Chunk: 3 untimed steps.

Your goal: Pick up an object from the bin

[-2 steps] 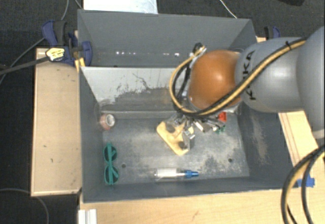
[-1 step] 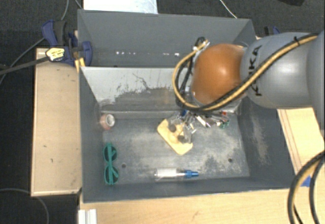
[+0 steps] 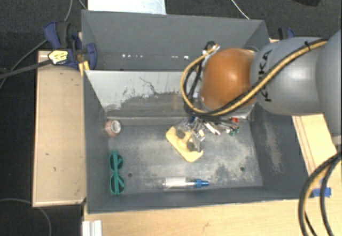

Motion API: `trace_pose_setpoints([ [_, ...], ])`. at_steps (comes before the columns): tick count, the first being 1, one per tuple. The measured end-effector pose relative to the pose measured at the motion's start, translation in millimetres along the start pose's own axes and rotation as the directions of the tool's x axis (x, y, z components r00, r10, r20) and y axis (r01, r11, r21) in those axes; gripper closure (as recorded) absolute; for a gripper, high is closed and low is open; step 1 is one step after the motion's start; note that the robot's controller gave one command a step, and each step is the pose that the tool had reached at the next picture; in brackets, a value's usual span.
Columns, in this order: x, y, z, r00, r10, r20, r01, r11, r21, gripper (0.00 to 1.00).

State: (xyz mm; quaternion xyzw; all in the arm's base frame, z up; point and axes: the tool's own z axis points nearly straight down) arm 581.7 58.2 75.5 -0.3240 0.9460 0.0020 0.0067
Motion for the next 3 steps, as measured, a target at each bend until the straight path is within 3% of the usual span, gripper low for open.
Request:
trace_pose_setpoints([
  [1, 5.8, 2, -101, 1.0, 0.005, -0.001, -0.005, 1.0, 0.007, 1.0],
  [2, 3.9, -2, -104, 1.0, -0.016, 0.004, 0.016, 1.0, 0.004, 1.0],
  [3, 11.6, -9, -134, 0.999, -0.038, 0.005, 0.038, 0.999, 0.01, 1.0],
])
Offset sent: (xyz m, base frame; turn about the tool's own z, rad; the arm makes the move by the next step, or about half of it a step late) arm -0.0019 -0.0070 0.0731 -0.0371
